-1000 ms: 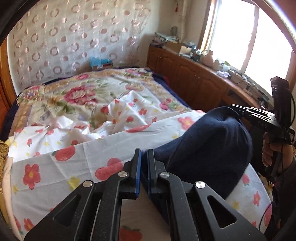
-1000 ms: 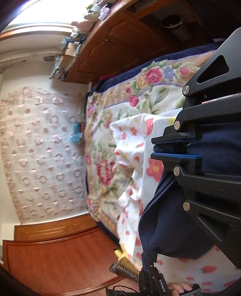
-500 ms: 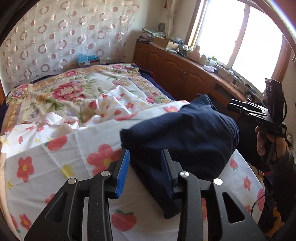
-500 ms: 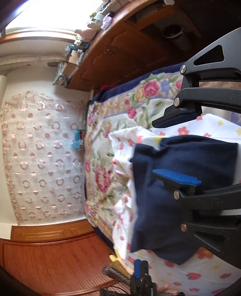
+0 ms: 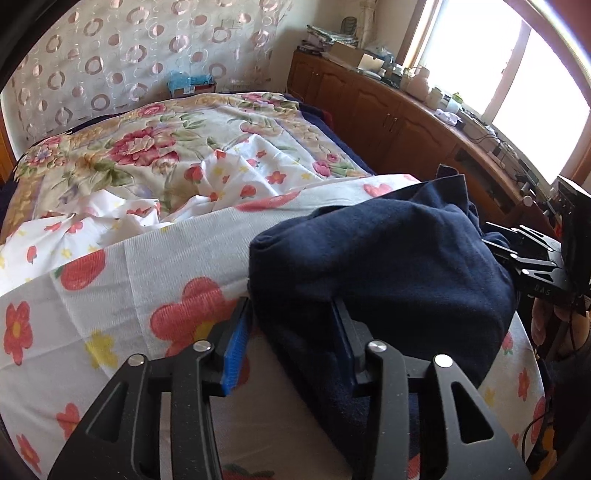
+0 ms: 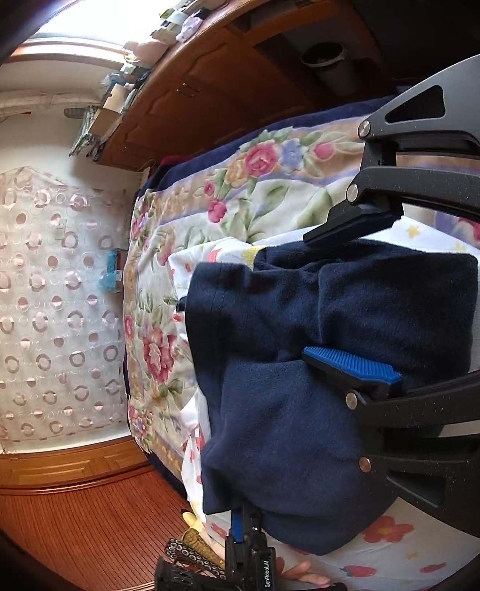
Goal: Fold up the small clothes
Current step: 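Carry the folded shirt with both grippers toward the clothes stack by the yellow plush, then lower the shirt onto the clothes stack and open both grippers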
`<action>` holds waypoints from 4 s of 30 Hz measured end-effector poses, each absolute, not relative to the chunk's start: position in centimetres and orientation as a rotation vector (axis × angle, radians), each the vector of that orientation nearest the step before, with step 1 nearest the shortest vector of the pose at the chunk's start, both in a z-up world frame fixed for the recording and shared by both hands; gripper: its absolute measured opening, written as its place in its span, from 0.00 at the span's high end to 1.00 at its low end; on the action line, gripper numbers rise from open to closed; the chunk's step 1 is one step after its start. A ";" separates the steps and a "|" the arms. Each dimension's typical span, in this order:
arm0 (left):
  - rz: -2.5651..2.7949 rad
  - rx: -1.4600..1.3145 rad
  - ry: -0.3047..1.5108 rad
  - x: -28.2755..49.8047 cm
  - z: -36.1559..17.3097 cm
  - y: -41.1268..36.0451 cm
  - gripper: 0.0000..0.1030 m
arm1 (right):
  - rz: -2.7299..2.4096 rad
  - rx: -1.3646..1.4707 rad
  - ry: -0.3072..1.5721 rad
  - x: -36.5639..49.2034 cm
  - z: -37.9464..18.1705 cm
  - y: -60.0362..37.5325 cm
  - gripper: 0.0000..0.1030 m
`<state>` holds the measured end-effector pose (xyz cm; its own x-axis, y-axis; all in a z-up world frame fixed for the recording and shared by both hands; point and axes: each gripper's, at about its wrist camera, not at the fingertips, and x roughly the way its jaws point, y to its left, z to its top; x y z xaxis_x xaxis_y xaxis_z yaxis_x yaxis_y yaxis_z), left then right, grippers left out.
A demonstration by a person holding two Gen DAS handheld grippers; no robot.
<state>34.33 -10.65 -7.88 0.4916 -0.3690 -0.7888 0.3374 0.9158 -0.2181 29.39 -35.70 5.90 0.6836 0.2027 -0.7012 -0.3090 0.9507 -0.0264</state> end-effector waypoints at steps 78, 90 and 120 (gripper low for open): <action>-0.178 -0.177 0.416 14.5 7.3 9.9 0.85 | 0.836 -0.177 0.392 30.0 15.3 -16.5 0.85; 0.165 -0.389 0.496 9.5 -1.8 22.7 0.85 | 1.027 -0.543 0.365 35.0 14.8 9.2 0.86; 0.223 -0.204 0.565 6.5 -2.5 21.6 0.51 | 1.040 -0.354 0.581 37.1 3.9 13.6 0.68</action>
<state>6.46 21.61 -2.51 0.8218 0.1528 -0.5489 -0.2639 0.9559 -0.1290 37.06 13.57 3.86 0.3777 0.7018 -0.6040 -0.8824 0.4706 -0.0050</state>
